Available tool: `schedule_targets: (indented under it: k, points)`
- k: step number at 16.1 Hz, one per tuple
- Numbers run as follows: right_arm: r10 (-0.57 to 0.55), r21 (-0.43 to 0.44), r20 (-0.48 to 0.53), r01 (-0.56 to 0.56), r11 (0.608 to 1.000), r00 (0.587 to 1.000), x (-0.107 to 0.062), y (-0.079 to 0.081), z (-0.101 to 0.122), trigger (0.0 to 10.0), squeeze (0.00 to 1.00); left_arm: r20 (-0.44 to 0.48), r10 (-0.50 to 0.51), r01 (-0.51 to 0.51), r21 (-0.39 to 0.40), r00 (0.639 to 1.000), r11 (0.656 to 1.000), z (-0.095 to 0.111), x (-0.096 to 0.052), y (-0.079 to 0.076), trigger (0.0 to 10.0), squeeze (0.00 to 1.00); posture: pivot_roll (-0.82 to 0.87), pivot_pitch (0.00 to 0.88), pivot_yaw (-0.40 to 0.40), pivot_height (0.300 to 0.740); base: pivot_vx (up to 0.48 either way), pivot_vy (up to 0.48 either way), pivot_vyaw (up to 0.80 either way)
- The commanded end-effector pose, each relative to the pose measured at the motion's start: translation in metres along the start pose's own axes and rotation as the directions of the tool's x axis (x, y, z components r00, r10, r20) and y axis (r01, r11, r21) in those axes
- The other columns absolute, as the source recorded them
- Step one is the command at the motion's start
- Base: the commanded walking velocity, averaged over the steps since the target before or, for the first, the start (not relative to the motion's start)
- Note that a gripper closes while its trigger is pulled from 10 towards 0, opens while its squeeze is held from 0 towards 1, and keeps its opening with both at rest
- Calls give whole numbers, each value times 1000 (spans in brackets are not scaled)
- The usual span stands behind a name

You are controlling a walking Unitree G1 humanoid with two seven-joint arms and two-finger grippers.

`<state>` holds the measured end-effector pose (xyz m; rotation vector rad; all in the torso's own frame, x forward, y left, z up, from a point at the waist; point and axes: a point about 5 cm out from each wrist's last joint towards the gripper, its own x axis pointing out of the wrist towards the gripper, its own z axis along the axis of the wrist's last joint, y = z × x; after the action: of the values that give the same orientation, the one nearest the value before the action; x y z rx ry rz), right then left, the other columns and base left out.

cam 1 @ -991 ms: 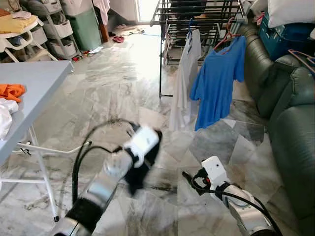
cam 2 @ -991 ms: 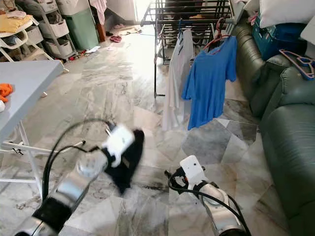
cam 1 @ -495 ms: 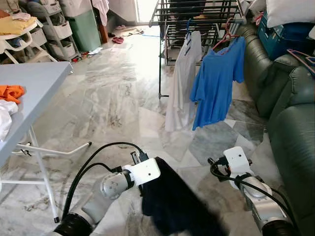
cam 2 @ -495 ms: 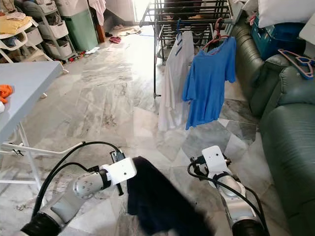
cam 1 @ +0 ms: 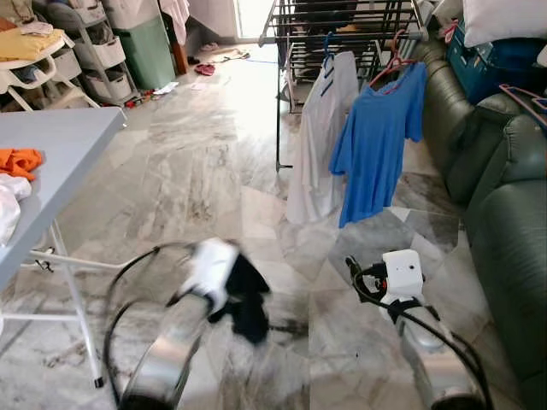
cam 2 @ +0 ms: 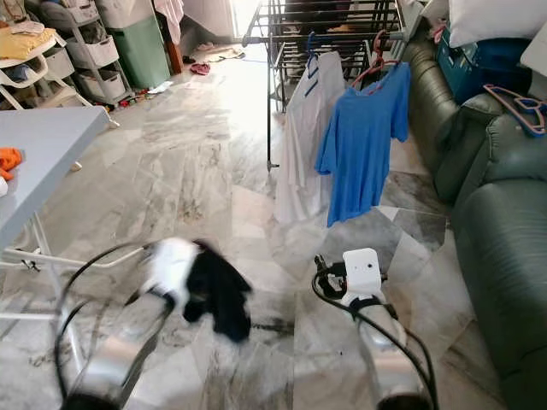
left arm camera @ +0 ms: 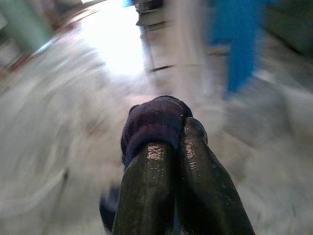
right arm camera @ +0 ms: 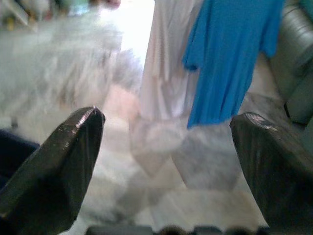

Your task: Hang hanger

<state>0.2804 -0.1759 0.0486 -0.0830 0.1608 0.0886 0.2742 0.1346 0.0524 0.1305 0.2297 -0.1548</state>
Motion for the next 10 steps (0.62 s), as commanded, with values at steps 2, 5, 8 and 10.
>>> schedule_targets:
  k: [2, 5, 8, 10]
  points:
    - [-25, 42, 28, 24, 999, 999, 0, 4, 10, 10000, 0, 21, 88, -86, -109, 996, 990, 1, -8, 14, 10000, 0, -33, 0, 62, 740, 0, 0, 0]
    - [-1, 70, 26, 0, 998, 1000, 1, 14, 13, 10000, 0, 28, 96, -92, -135, 995, 987, 2, -12, 19, 10000, 0, -28, 0, 56, 740, 0, 0, -435]
    - [0, 60, 17, -1, 998, 1000, 2, 16, 15, 10000, 0, 47, 112, -104, -154, 993, 983, 14, -5, 23, 10000, 0, -20, 0, 55, 740, 0, 0, 0]
    - [-5, 60, 11, 4, 998, 1000, 3, 14, 16, 10000, 0, 59, 113, -102, -160, 992, 982, 20, -3, 24, 10000, 0, -23, 0, 62, 740, 127, 0, 0]
